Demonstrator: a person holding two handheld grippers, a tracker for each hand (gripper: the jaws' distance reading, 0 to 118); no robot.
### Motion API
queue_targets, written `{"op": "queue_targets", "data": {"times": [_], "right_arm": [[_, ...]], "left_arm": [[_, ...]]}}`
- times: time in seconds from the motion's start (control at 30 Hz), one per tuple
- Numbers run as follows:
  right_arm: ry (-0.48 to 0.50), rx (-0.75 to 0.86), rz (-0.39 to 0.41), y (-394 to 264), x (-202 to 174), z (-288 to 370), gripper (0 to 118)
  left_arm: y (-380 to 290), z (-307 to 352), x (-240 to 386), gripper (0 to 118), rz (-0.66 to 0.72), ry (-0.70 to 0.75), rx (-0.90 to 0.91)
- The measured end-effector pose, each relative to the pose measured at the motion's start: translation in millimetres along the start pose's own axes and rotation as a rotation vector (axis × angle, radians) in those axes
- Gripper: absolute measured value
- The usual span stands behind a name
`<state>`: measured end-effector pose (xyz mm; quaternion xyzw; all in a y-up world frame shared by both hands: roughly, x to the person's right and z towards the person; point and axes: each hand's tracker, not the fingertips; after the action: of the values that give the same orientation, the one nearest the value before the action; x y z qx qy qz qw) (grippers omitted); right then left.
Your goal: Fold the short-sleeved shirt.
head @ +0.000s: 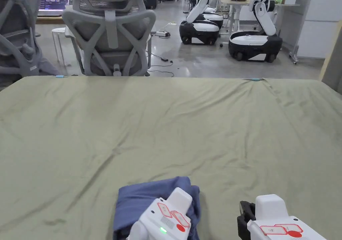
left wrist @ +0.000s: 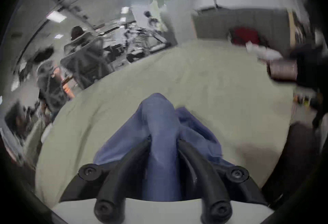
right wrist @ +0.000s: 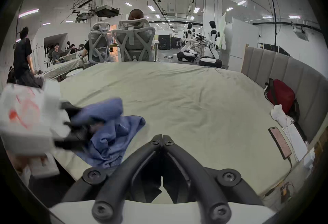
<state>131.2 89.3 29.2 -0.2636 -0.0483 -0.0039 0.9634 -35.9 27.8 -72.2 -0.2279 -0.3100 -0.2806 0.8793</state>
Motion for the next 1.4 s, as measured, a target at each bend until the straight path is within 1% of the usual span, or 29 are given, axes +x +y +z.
{"op": "queue_targets", "data": {"times": [0.07,0.1,0.17,0.2,0.23,0.27,0.33,0.4,0.47,0.5,0.53,0.57,0.6,0.63,0.67,0.73,0.77,0.83,0.93,1.07,1.17,1.3,1.33,1.37,1.4], "right_arm": [[0.004,0.001,-0.010,-3.4,6.4,2.2,0],[0.006,0.002,-0.011,-4.3,8.1,3.0,0],[0.008,0.004,-0.008,-5.6,10.2,3.9,0],[0.017,0.002,-0.012,-5.6,11.9,3.1,0],[0.033,-0.001,-0.026,-5.0,12.9,1.9,0],[0.045,-0.003,-0.036,-3.7,12.7,0.2,0],[0.056,-0.003,-0.040,-0.7,10.7,-2.0,0],[0.063,0.001,-0.037,2.0,5.9,-3.4,0],[0.072,0.005,-0.036,5.6,0.5,-6.7,0],[0.077,0.003,-0.035,7.0,-2.2,-8.7,0],[0.081,-0.001,-0.034,8.3,-5.2,-11.1,0],[0.082,-0.005,-0.033,9.2,-8.5,-13.1,0],[0.084,-0.006,-0.032,9.7,-10.3,-15.9,0],[0.087,-0.009,-0.033,10.0,-12.5,-17.0,0],[0.092,-0.012,-0.035,10.2,-14.3,-17.7,0],[0.097,-0.019,-0.034,10.2,-16.5,-19.2,0],[0.096,-0.023,-0.031,9.9,-17.2,-19.4,0],[0.093,-0.030,-0.027,9.6,-16.7,-18.8,0],[0.090,-0.041,-0.024,9.7,-14.9,-17.1,0],[0.102,-0.060,-0.024,9.1,-14.0,-18.5,0],[0.129,-0.071,-0.022,15.7,-25.2,-30.3,0],[0.245,-0.098,-0.066,25.4,-51.8,-59.5,0],[0.272,-0.114,-0.073,25.6,-59.1,-69.3,0],[0.307,-0.131,-0.102,24.4,-64.8,-80.3,0],[0.340,-0.152,-0.131,23.0,-68.4,-89.9,0]], "left_arm": [[-6.8,-10.9,5.3,12,0.027,0.009,-0.028],[-8.9,-11.6,4.4,16,0.037,0.024,-0.027],[-9.1,-1.9,-4.8,39,0.096,0.016,0.008],[-6.9,6.1,-12.5,49,0.153,-0.035,0.039],[-4.4,14.9,-24.9,60,0.267,-0.127,0.077],[-2.3,24.5,-40.3,65,0.393,-0.185,0.111],[1.3,44.5,-67.1,68,0.583,-0.214,0.184],[-4.4,57.2,-90.4,70,0.696,-0.208,0.228],[-12.3,56.4,-109.6,72,0.813,-0.192,0.193],[-17.8,52.6,-116.8,72,0.846,-0.215,0.167],[-23.6,48.0,-121.9,68,0.892,-0.245,0.143],[-24.2,43.3,-120.7,57,0.931,-0.266,0.112],[-26.0,40.2,-118.9,33,0.946,-0.278,0.092],[-27.0,36.3,-113.8,0,0.961,-0.292,0.066],[-27.1,33.4,-105.5,0,0.957,-0.323,0.046],[-27.9,24.4,-89.7,0,0.969,-0.479,0.020],[-26.9,20.6,-78.7,0,0.965,-0.513,0.001],[-23.9,12.7,-59.2,0,0.923,-0.523,-0.021],[-27.0,-2.8,-41.0,0,0.926,-0.544,-0.049],[-30.2,0.6,-43.3,0,0.939,-0.528,-0.050],[-26.8,23.7,-63.6,0,0.905,-0.481,0.027],[-42.1,53.1,-109.6,0,0.945,-0.387,0.093],[-50.5,59.3,-122.2,2,0.964,-0.345,0.100],[-61.8,63.1,-136.2,13,0.988,-0.309,0.105],[-72.4,66.0,-146.6,13,1.022,-0.282,0.103]]}}
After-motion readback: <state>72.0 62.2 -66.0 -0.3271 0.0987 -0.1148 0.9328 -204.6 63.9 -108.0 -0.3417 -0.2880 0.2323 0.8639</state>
